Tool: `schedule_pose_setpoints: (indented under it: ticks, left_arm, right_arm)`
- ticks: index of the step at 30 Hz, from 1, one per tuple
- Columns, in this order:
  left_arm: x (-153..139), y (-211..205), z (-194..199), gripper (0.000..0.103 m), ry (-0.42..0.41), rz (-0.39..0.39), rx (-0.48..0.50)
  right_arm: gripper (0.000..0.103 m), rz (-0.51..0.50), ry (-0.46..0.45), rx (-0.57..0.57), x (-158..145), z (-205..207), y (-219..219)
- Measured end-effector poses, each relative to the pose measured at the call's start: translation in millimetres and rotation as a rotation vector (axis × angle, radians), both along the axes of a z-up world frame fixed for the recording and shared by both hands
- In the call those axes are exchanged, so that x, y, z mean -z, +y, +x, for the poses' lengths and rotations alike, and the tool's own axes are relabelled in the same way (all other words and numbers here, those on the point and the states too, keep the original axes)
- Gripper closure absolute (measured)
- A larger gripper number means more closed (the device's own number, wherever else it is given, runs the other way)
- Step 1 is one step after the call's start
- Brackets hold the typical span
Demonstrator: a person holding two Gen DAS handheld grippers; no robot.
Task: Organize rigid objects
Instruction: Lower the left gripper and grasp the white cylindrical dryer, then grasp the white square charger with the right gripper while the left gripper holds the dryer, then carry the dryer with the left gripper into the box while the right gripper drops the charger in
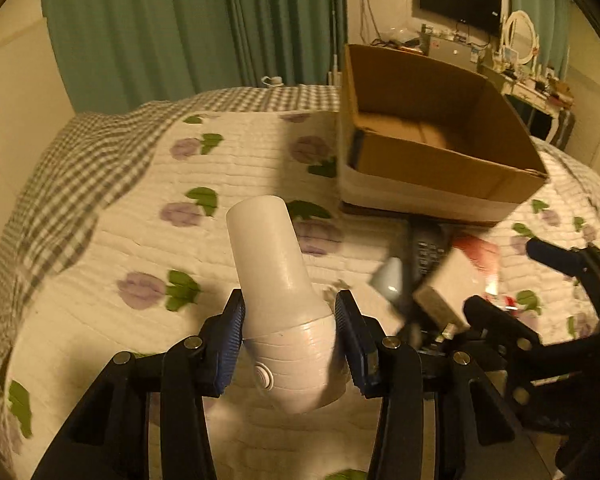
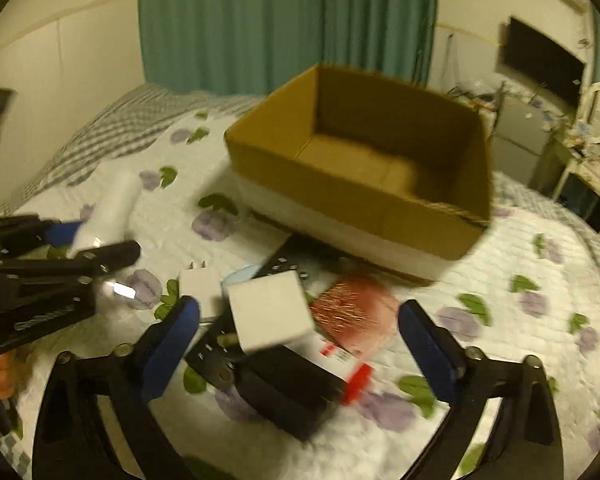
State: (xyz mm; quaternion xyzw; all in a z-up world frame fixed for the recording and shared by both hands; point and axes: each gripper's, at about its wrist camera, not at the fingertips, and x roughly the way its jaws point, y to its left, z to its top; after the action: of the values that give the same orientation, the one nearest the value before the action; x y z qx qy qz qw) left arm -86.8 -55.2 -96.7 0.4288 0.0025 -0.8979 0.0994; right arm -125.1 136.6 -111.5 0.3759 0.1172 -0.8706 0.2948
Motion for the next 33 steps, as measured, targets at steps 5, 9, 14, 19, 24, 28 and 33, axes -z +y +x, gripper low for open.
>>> schedule_pose_setpoints:
  ticks: [5,9,14,19,24,28,33]
  left_arm:
    - [9,-8,-3,0.057,-0.006,0.011,-0.011]
    - [9,-8,-2,0.057,-0.002,0.014,-0.005]
    - [1,-1,6,0.057,0.013,-0.001,-0.001]
    - [-28,13,19,0.057,0.064,-0.018,0.023]
    - [-70,33,25,0.057,0.13,-0.03,0.079]
    - [-109,50,15,0.057,0.196,-0.016,0.147]
    - [-143,67,-24,0.057,0.226,-0.005,0.222]
  right_arm:
    - [0.021,0.002,-0.084,-0.033,22,-15,-18]
    - [0.035,0.012,-0.107,-0.044,30,-19,-25]
    - [0.047,0.004,-0.105,-0.024,26,-15,-19]
    - [0.049,-0.044,-0.037,-0.013,-11,1,-1]
    - [0.05,-0.058,0.07,0.016,-66,12,24]
    - [0.05,-0.054,0.15,0.048,-111,10,47]
    - [0.05,-0.072,0.214,0.095,-155,-17,66]
